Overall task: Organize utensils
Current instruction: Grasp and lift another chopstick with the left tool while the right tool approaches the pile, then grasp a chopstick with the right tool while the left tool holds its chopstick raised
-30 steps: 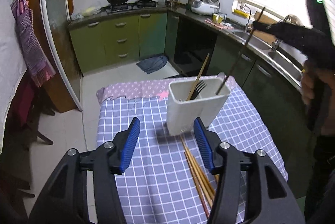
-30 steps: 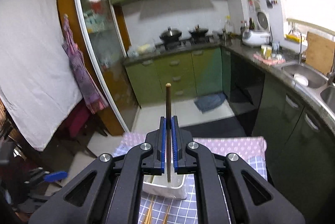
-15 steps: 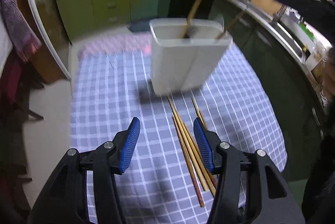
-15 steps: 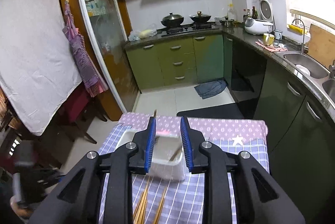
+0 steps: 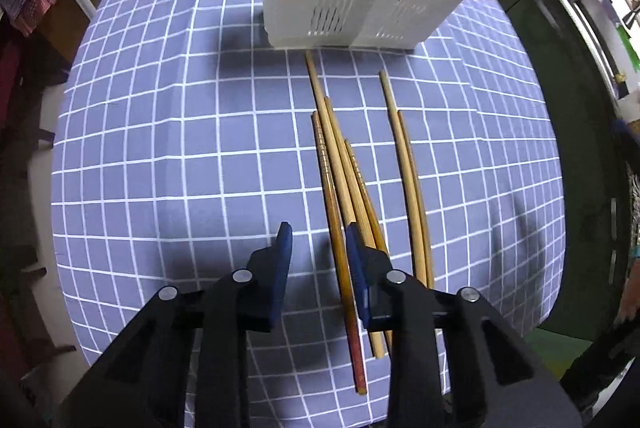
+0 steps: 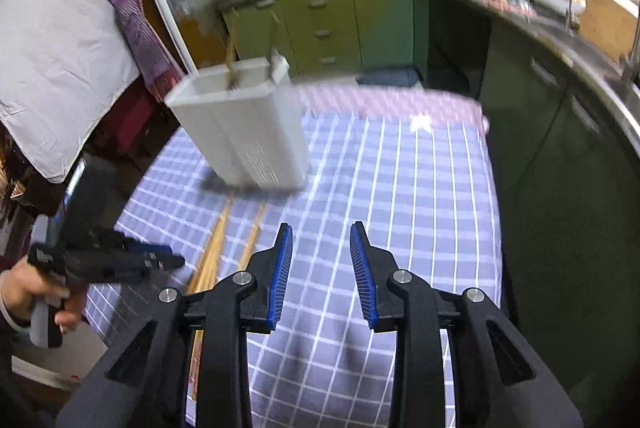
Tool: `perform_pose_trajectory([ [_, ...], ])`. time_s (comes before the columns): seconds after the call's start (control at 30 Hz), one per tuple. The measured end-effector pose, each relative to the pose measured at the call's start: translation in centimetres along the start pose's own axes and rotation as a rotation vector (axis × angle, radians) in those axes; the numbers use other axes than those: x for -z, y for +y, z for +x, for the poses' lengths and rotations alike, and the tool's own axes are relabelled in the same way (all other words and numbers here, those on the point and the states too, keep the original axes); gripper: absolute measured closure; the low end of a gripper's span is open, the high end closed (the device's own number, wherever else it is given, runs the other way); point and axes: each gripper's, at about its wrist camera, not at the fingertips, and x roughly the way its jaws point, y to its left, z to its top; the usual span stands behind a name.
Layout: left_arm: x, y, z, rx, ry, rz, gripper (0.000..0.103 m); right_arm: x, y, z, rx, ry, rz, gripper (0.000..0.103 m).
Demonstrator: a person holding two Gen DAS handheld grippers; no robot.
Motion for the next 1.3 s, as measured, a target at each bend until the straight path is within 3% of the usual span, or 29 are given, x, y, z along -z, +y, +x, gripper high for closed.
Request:
perform_pose_trajectory([
  [0.13, -0.5, -0.9, 1.2, -0.044, 0.018, 0.008, 0.079, 1.6, -0.8, 1.4, -0.013, 0.039, 0.014, 0.073],
  [0.23, -1.0, -1.3, 1.7, -0.073, 0.029, 0.014, 0.081, 1.8, -0.6, 2.0, -0.021, 0.053, 0.009, 0.066],
  [0.57, -1.8, -2.5, 3.7, -0.103, 0.046, 0.017, 0.082, 1.9, 0.1, 2.7, -0.025, 0.084, -0.002, 0.066],
  [0.63, -1.9, -2.7, 3.9, -0.108, 0.041, 0.025, 0.086, 2.1, 0.4, 3.1, -0.025, 0.099, -0.009, 0.066],
  [0.67, -2.1, -2.4, 3.6, -0.110, 0.040, 0.029, 0.093, 2.2, 0.5, 3.3, -0.024, 0.106, -0.014, 0.066],
  [0.83, -2.1, -1.0, 3.3, -0.091, 0.032, 0.028, 0.097, 2.4, 1.0, 4.3, -0.028, 0.147, -0.025, 0.064],
  [0.97, -1.8, -0.1, 1.8, -0.088, -0.029, 0.036, 0.097, 2.5, 2.1, 6.1, -0.049, 0.209, -0.039, 0.064],
  [1.17, -0.4, 0.2, -3.1, -0.068, -0.207, 0.077, 0.097, 2.1, 4.1, 9.2, -0.083, 0.293, -0.047, 0.064],
  [1.3, 0.9, 0.7, -5.8, -0.061, -0.299, 0.094, 0.097, 1.7, 5.7, 11.1, -0.107, 0.354, -0.057, 0.078],
])
